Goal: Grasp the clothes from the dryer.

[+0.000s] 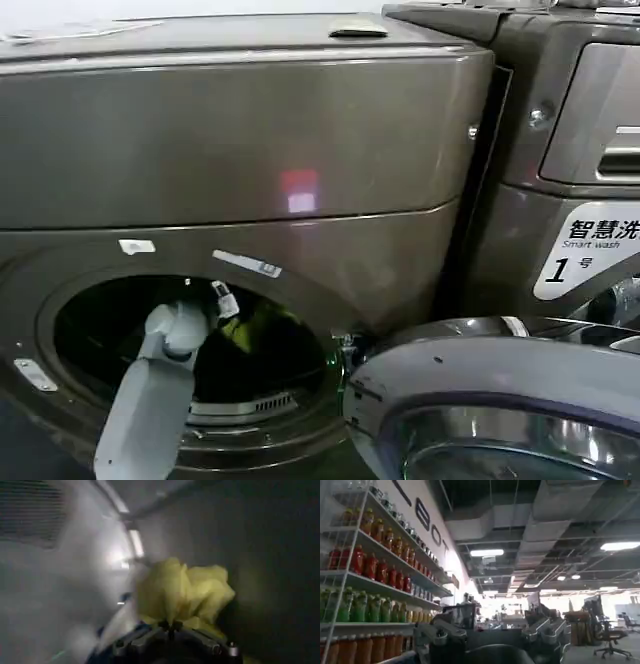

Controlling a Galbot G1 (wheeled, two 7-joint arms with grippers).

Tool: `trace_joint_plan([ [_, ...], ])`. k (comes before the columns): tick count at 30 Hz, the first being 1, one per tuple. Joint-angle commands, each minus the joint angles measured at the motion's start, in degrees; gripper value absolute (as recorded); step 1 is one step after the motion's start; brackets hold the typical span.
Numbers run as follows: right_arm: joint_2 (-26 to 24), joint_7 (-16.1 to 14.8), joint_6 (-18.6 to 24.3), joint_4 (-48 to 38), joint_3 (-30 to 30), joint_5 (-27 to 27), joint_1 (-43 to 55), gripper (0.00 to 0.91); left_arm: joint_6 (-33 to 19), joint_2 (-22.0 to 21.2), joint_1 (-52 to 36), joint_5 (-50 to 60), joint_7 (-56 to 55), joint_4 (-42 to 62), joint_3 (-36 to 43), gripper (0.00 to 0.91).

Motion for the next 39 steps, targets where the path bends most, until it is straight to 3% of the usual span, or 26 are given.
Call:
trace_joint_plan([
  [1, 0.09, -0.16, 0.1, 0.53, -0.11, -0.62, 0.18, 0.907, 13.37, -5.62, 3.17, -19.5, -37.42, -6.98, -1.55, 0.0],
  [5, 0.22, 0.66, 0.74, 0.78, -0.26, -1.03, -0.14, 0.907, 13.23, -7.64, 6.02, -27.62, -47.47, -10.81, -2.3, 0.0],
  [15, 0.18, 0.39, 1.52, 1.28, 0.25, -0.9, -1.21, 0.907, 10.66, -11.83, 10.95, -36.32, -58.78, -14.17, -4.83, 0.0],
  [39, -0.21, 0.87, 2.28, 0.38, 0.94, -0.97, -1.74, 0.907, 9.68, -12.32, 13.63, -40.46, -58.0, -16.07, -5.57, 0.0],
])
